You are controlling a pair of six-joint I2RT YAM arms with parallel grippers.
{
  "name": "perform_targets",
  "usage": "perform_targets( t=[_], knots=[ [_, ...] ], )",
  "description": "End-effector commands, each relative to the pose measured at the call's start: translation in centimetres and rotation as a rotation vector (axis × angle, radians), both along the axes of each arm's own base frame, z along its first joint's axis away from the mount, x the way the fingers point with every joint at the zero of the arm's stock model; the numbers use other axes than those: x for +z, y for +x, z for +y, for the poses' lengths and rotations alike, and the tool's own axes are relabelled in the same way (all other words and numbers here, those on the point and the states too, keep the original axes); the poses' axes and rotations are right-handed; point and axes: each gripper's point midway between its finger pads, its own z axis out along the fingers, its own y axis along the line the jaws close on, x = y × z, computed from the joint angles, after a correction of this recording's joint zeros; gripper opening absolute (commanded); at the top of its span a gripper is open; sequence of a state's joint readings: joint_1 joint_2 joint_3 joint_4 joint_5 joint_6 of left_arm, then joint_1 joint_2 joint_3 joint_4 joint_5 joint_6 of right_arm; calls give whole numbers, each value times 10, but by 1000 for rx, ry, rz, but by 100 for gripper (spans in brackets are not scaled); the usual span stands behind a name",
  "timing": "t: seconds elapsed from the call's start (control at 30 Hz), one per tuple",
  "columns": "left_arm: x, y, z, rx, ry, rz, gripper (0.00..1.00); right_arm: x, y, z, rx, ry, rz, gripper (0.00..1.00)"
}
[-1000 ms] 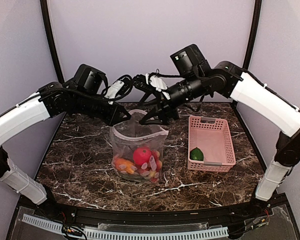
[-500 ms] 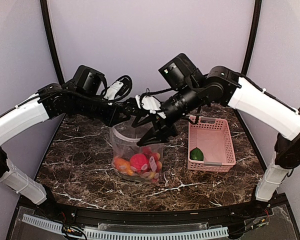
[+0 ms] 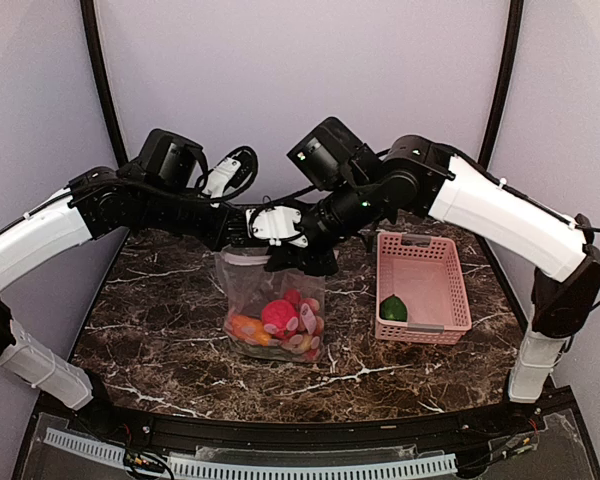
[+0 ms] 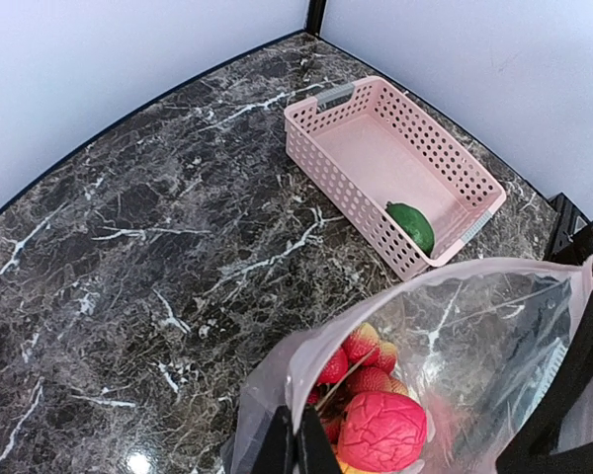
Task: Place the food in the zip-top bag and seal the zipper
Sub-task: Adjust the zipper food storage bag at the center of the board, then pick up the fake fruit from the bin.
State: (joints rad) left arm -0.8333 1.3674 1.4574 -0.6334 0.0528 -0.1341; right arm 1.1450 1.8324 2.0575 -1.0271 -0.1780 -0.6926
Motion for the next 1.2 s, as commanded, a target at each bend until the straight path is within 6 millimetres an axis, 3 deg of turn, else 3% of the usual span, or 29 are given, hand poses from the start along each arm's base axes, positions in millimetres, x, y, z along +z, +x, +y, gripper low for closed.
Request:
perform_targets(
  t=[0.0,0.1,0.33,0.5,0.6,0.73,0.83,1.0,1.17],
  knots=[
    [46,2,28,80,-49,-154,1,46,24,-14,-40,78,-206,3],
    [52,1,28,81,-78,-170,1,37,24,-21,-12,43,-203,2],
    [24,2,19,68,-57,-105,1,0,20,-26,4,-25,-130,4],
    [15,5,16,69,-39,-92,1,9,17,-29,7,14,-90,32],
    [16,6,16,70,-37,-91,1,30,12,-37,14,68,-43,40],
    [17,6,16,72,-38,-89,1,69,14,-59,9,169,14,44],
    [19,6,17,76,-37,-93,1,83,26,-80,-28,222,59,45],
    [22,8,16,80,-36,-96,1,71,59,-120,-155,239,127,46],
    [23,9,14,73,-37,-97,1,35,81,-159,-288,202,186,46]
  ],
)
